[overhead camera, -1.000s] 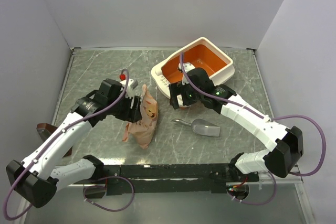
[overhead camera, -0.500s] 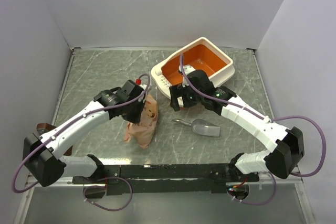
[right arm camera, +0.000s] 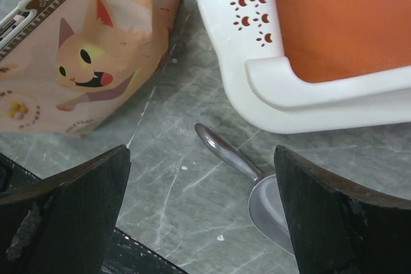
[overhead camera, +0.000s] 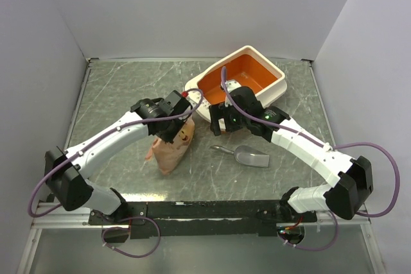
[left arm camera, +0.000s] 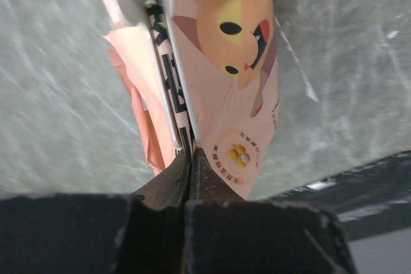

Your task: Fill the litter box with clean litter

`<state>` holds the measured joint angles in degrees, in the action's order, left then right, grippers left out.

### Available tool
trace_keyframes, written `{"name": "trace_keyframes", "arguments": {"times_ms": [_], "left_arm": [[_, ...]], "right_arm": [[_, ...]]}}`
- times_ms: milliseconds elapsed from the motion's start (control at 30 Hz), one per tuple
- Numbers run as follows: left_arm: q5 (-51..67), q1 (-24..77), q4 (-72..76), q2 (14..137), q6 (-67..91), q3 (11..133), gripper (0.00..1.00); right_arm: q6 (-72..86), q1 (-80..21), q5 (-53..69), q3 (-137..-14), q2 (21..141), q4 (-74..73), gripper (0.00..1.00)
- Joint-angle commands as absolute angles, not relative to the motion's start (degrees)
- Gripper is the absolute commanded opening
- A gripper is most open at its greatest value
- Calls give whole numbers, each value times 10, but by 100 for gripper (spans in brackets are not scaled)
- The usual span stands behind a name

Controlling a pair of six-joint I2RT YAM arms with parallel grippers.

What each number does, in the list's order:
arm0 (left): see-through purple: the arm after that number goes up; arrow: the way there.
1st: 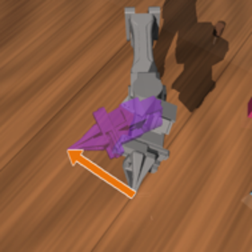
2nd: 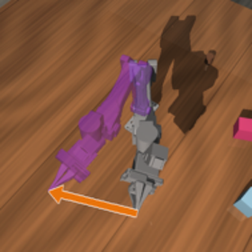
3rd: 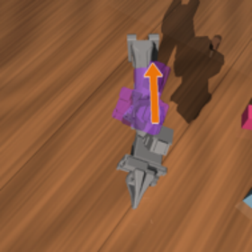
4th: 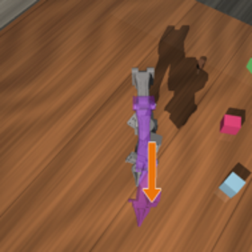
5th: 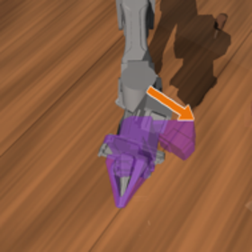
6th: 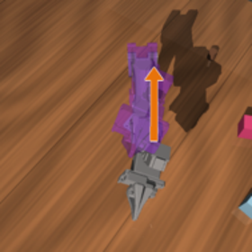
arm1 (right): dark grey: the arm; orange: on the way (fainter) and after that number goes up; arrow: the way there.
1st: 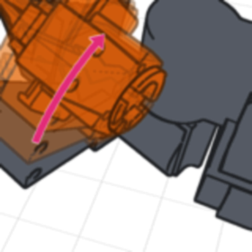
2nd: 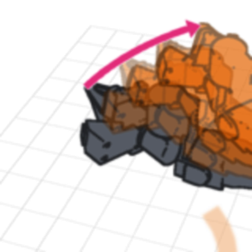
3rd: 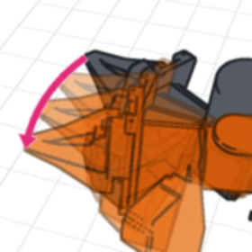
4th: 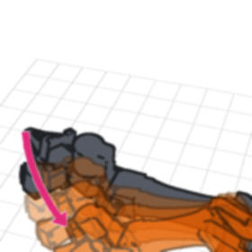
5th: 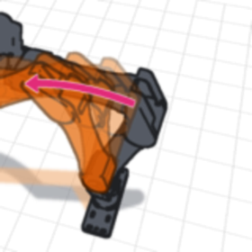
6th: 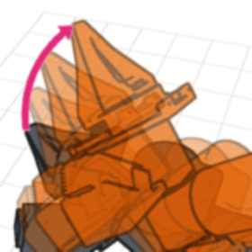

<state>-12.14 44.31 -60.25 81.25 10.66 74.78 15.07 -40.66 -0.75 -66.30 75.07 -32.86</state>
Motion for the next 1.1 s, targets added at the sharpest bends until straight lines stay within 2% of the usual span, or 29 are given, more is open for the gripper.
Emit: {"name": "trace_keyframes", "arguments": {"times_ms": [0, 133, 200, 300, 400, 633, 833, 933, 1067], "left_arm": [[-159, 439, -452, 790, -89, 819, 1], [-76, 428, -360, 755, -224, 795, 1], [23, 395, -344, 746, -290, 793, 1], [183, 333, -350, 748, -374, 780, 1], [273, 276, -398, 759, -446, 773, 1], [326, 228, -415, 680, -451, 725, 1], [393, 221, -415, 554, -460, 672, 1], [434, 214, -403, 524, -454, 645, 1], [488, 212, -388, 526, -449, 605, 1]], "right_arm": [[172, -405, -50, -684, 713, -341, 100], [175, -403, -58, -679, 685, -350, 100], [176, -403, -58, -679, 671, -356, 100], [164, -403, -43, -668, 649, -358, 100], [149, -403, -33, -630, 615, -335, 100], [132, -404, -22, -566, 570, -294, 100], [163, -402, -97, -589, 630, -311, 100], [198, -380, -134, -588, 654, -301, 100], [258, -345, -123, -596, 698, -309, 98]]}}
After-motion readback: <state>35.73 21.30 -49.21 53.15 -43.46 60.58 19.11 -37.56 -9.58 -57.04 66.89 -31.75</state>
